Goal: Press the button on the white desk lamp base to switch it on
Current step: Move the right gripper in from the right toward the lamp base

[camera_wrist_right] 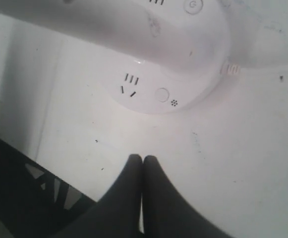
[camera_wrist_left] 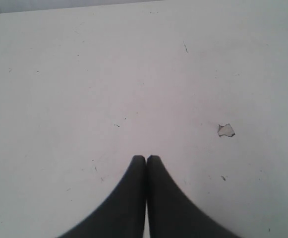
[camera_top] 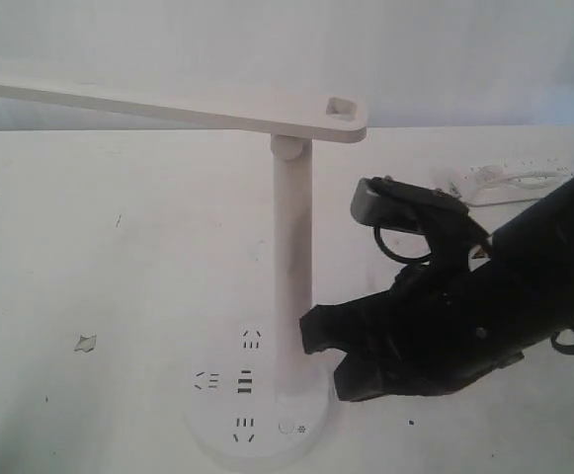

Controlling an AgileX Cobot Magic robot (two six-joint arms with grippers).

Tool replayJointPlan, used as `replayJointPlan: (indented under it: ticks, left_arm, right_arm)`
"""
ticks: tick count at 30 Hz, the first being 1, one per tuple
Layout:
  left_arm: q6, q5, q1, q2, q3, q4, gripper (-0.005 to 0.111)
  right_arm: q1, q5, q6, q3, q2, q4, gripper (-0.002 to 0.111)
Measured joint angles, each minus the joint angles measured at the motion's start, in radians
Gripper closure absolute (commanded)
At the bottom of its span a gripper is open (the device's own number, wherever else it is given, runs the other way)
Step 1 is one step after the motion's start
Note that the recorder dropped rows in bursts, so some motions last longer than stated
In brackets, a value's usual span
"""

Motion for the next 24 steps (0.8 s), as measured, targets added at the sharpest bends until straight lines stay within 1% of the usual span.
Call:
replayJointPlan:
  ticks: [4, 9, 17, 21, 24]
  left_arm:
    - [0.0, 0.0, 0.0, 0.0, 0.0, 0.0, 0.107]
    - [0.0, 0.0, 0.0, 0.0, 0.0, 0.0, 0.107]
    - [0.0, 0.0, 0.0, 0.0, 0.0, 0.0, 0.107]
    - [0.0, 0.0, 0.0, 0.0, 0.0, 0.0, 0.107]
    - [0.0, 0.0, 0.0, 0.0, 0.0, 0.0, 0.107]
  right_arm:
    - [0.006, -0.018, 0.011, 0.0, 0.051, 0.052, 0.108]
    - [0.005, -0.059, 0.086, 0.0, 0.085, 0.06, 0.108]
    - [0.005, -0.092, 0.1, 0.0, 0.115, 0.084, 0.108]
    - [0.013, -0.153, 0.119, 0.005, 0.117, 0.116, 0.108]
    - [0.038, -0.225, 0.145, 0.043, 0.117, 0.134, 0.108]
